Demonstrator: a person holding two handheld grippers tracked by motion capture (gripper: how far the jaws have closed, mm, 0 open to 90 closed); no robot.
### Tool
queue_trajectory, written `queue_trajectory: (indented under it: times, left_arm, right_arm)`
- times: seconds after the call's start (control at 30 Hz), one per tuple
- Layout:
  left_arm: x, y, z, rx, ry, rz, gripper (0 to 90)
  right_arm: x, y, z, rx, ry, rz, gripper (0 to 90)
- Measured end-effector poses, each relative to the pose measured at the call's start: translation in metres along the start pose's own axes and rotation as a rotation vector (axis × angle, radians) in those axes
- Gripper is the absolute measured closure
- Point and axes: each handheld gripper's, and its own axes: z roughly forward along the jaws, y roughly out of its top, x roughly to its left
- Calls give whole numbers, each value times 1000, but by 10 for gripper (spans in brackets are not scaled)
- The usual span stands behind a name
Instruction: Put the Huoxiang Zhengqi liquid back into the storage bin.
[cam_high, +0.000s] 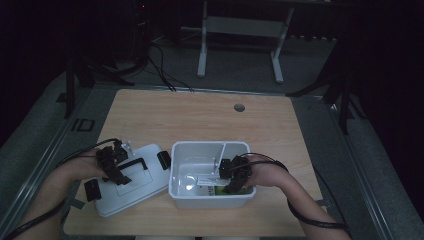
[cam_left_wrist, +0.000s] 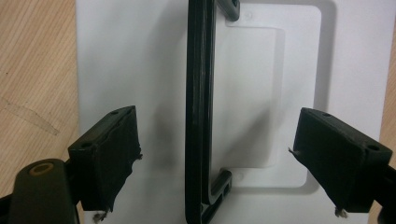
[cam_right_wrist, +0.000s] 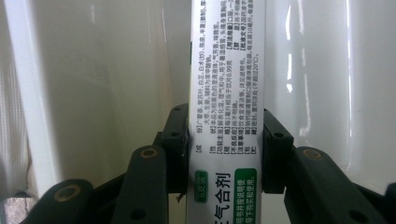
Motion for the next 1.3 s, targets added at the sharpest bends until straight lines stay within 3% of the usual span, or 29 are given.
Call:
queue_trajectory:
  times: [0.1,0.17,0.6,0.8,1.03,1.17,1.3]
  left_arm:
    - [0,0,-2,-6,4,-4,146]
    - [0,1,-2,-5,6,-1,146]
    - [-1,-1,-5,-4,12,-2,146]
    - [-1,-1,-7,-8,14,0,146]
    - [-2,2,-9,-20,-16,-45,146]
    - [-2,3,-10,-17,-7,-35,146]
    - [-3,2,-8,-10,16,5,146]
  right_arm:
    - [0,0,0,8,8,6,600]
    - [0,0,-3,-23,36,15,563]
    - [0,-2,-28,-57,-6,24,494]
    - [1,-7,-51,-96,-34,41,487]
    - [1,-17,-68,-132,-55,64,487]
    - [-1,-30,-81,-164,-82,96,479]
    - [-4,-41,-88,-183,-103,116,450]
